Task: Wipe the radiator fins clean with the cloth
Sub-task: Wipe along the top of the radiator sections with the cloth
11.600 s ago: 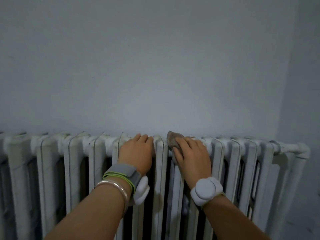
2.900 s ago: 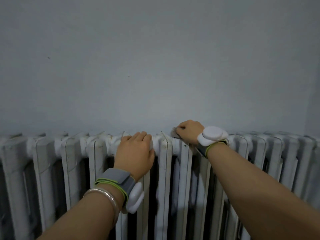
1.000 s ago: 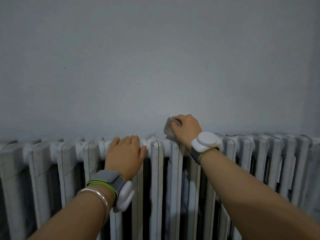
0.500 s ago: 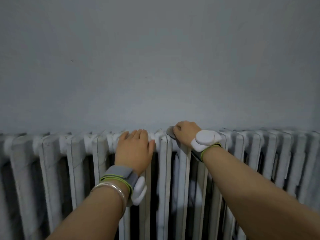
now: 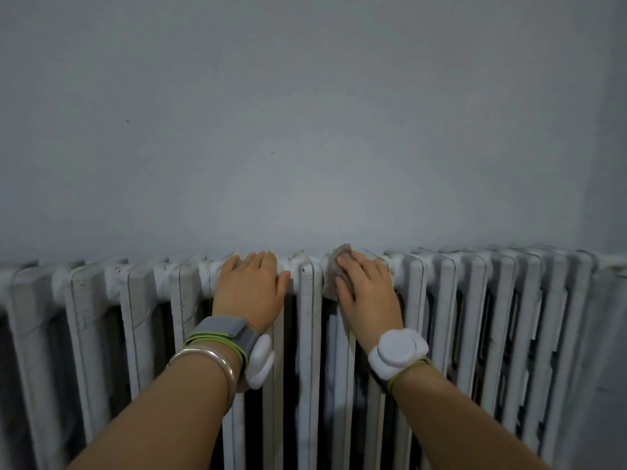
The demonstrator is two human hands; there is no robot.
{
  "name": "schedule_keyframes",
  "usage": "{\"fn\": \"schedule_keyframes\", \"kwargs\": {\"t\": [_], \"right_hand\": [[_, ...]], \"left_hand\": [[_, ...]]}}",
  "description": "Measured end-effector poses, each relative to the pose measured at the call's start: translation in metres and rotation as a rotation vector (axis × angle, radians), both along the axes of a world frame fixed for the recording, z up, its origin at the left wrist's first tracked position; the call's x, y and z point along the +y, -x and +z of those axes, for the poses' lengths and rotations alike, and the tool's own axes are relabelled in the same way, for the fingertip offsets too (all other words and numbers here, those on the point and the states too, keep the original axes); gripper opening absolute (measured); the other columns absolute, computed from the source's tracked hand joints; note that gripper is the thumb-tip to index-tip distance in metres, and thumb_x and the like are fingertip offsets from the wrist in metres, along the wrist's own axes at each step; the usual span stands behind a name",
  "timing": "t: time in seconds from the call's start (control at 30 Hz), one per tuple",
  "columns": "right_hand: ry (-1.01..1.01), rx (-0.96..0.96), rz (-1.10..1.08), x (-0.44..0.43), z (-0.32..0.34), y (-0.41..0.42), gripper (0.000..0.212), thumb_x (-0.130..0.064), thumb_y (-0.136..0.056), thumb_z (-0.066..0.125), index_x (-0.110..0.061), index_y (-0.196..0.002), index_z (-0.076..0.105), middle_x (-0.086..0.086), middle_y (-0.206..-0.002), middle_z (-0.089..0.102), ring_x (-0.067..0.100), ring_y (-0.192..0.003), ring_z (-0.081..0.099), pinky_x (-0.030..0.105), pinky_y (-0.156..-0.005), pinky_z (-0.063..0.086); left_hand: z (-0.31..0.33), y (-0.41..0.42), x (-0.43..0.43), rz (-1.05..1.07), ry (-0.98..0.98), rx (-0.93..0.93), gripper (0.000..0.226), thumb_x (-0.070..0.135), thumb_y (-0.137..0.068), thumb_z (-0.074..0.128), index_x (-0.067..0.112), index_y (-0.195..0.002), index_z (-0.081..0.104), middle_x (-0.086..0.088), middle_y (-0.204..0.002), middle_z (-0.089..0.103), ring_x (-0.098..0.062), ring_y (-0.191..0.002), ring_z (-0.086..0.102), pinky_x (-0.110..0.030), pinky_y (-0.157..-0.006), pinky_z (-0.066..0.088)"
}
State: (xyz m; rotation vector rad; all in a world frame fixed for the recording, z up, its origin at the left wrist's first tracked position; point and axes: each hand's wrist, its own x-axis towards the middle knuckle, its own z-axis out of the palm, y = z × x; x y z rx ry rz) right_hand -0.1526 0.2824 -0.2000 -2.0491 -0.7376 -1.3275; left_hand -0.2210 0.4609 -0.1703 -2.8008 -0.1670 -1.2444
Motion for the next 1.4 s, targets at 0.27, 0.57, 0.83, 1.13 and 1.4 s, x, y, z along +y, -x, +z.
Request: {"fn": "schedule_keyframes", "kwargs": {"t": [0.27,0.57,0.83,1.13,1.4], "right_hand": [[-0.076,0.131,-0.017,-0.004,-0.041,0.013,0.04,-0.018,-0.089,0.065,-0.016,-0.128,0.057,0.011,-0.141,0.048,0.029,-0.12,0.052,0.036,-0.084,0.049],[0.07,0.216,-0.039,-0.013,-0.096,0.016,0.038,-0.026,-0.09,0.055,-0.014,-0.126,0.055,0.015,-0.129,0.057,0.032,-0.109,0.06,0.039,-0.073,0.058],[-0.019,0.329,0.212,-0.03,-0.063,0.037,0.033,-0.047,-0.089,0.047,-0.023,-0.109,0.059,-0.007,-0.104,0.049,0.009,-0.091,0.054,0.02,-0.075,0.048],[-0.198,0.264,0.097,-0.003,0.066,-0.004,0.023,-0.021,-0.09,0.057,-0.015,-0.111,0.065,0.012,-0.112,0.053,0.026,-0.107,0.048,0.014,-0.083,0.027],[0.409,0.678,-0.137,0.033,0.093,-0.046,0.034,-0.022,-0.097,0.039,-0.01,-0.118,0.063,0.011,-0.123,0.062,0.032,-0.109,0.058,0.031,-0.089,0.047]], "left_hand": [[0.001,0.003,-0.001,0.018,-0.007,0.038,0.069,0.047,-0.086,0.009,0.013,-0.13,0.051,-0.002,-0.126,0.059,-0.019,-0.116,0.054,-0.036,-0.11,0.026],[0.0,0.004,-0.002,0.039,0.004,0.088,0.054,0.042,-0.095,0.021,0.012,-0.13,0.048,-0.004,-0.128,0.058,-0.02,-0.119,0.052,-0.036,-0.111,0.022],[-0.001,0.004,-0.002,0.031,-0.002,0.031,0.068,0.046,-0.087,0.012,0.01,-0.128,0.053,-0.006,-0.126,0.061,-0.022,-0.116,0.056,-0.039,-0.11,0.027],[-0.004,0.0,0.0,0.021,-0.003,0.002,0.066,0.046,-0.088,0.015,0.009,-0.124,0.057,-0.007,-0.123,0.063,-0.024,-0.114,0.059,-0.041,-0.108,0.032],[-0.006,-0.002,0.002,0.034,-0.002,0.023,0.059,0.045,-0.093,0.021,0.011,-0.128,0.054,-0.006,-0.127,0.061,-0.023,-0.12,0.055,-0.041,-0.109,0.031]]}}
